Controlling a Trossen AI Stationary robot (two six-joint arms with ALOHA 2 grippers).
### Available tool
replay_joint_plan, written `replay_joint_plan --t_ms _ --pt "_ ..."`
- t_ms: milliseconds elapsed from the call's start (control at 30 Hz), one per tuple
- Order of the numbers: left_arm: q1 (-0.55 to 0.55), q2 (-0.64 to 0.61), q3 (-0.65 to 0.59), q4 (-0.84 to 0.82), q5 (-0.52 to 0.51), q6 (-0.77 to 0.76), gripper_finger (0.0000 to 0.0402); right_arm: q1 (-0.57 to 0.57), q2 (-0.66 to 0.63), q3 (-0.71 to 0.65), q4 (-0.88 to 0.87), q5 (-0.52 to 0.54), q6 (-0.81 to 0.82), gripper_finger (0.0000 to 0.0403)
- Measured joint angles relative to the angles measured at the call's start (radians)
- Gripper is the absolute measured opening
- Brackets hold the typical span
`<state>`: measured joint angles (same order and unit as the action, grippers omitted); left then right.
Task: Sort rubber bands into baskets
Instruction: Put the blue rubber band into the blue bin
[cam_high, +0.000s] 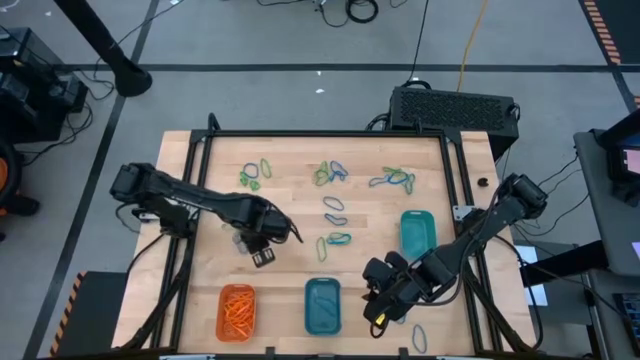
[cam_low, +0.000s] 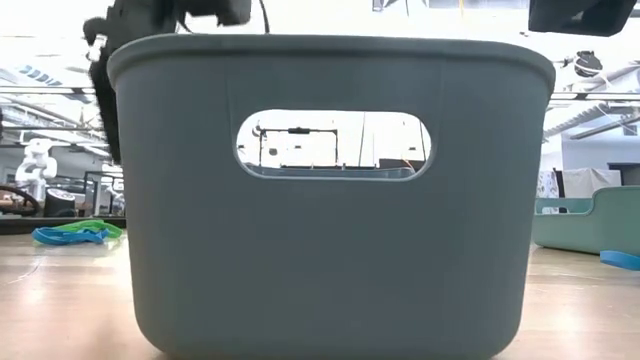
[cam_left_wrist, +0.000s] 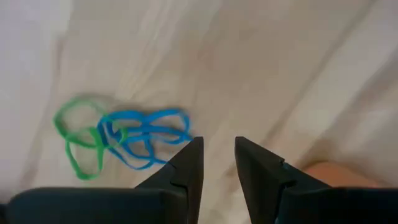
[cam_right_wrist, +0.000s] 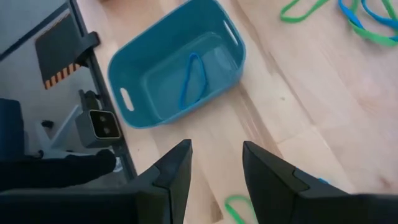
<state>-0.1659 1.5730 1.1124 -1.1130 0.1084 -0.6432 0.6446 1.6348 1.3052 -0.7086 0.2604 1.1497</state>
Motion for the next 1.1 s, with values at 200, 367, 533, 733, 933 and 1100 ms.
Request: replay_joint_plan --t_ms 200,367,533,733,933,1100 --pt "0.057 -0.002 -0.184 0.137 0.020 -0.063 0.0100 0.006 0.001 0.000 0.002 0.004 0.017 0.0135" --pt "0.061 -0.002 -0.256 0.220 0.019 -0.080 0.0100 0.005 0.001 0.000 0.002 0.004 0.017 0.0135" --pt "0.062 -0.003 -0.301 0.281 0.025 -0.085 0.0100 0.001 0.001 0.000 0.002 -0.001 0.017 0.0135" --pt "0.060 -0.003 -0.327 0.334 0.058 -0.093 0.0100 -0.005 0.001 0.000 0.001 -0.003 0.018 0.0135" --pt "0.060 -0.003 -0.331 0.338 0.058 -0.087 0.0098 -0.017 0.001 0.000 0.000 -0.004 0.026 0.0135" --pt "0.060 -0.003 -0.331 0.336 0.038 -0.076 0.0048 -0.029 0.000 0.000 0.001 -0.004 0.026 0.0135"
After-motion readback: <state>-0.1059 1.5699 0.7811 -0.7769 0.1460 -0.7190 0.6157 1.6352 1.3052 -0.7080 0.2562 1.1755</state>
